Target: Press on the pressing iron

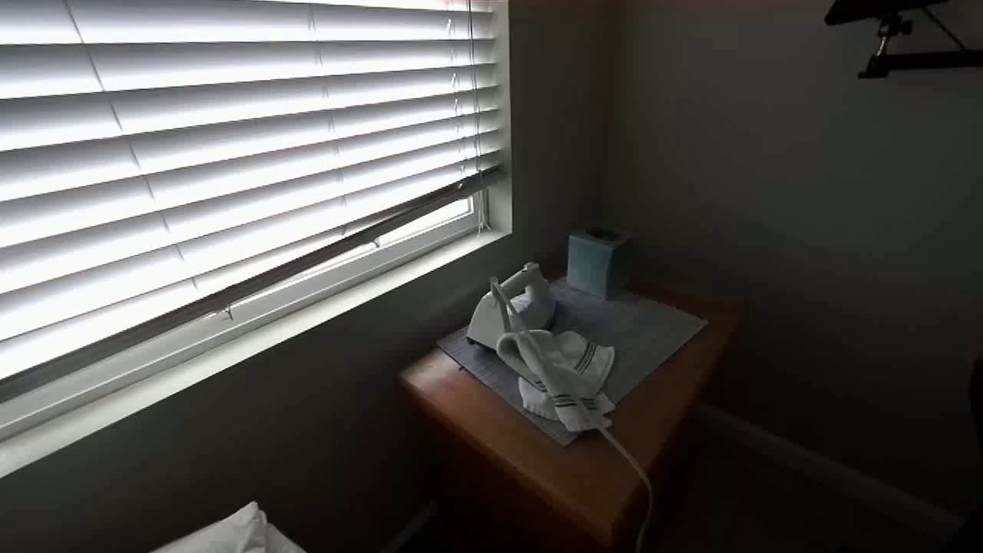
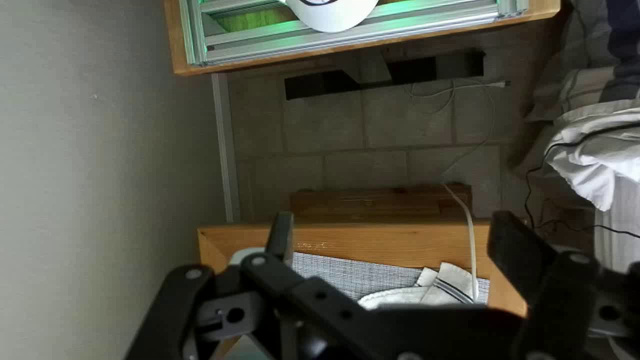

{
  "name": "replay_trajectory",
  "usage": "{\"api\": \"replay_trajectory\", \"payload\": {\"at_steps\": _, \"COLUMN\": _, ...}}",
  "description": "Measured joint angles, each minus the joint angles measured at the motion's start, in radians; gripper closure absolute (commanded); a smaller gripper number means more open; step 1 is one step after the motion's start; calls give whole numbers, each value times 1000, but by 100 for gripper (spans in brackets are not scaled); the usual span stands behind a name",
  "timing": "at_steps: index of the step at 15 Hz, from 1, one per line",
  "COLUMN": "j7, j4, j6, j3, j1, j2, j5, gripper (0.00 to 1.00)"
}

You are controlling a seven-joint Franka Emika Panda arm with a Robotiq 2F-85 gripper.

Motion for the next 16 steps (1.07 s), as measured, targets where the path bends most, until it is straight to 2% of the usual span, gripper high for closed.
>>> {"api": "replay_trajectory", "payload": {"at_steps": 11, "j7": 0, "j4": 9, "j6": 22, "j3": -10, "j1": 0, "j2": 8, "j5": 0, "gripper": 0}}
{"api": "replay_trajectory", "payload": {"at_steps": 16, "j7": -34, "j4": 116, "j6": 179, "j3": -117, "j1": -26, "j2": 128, "j5": 0, "gripper": 0}}
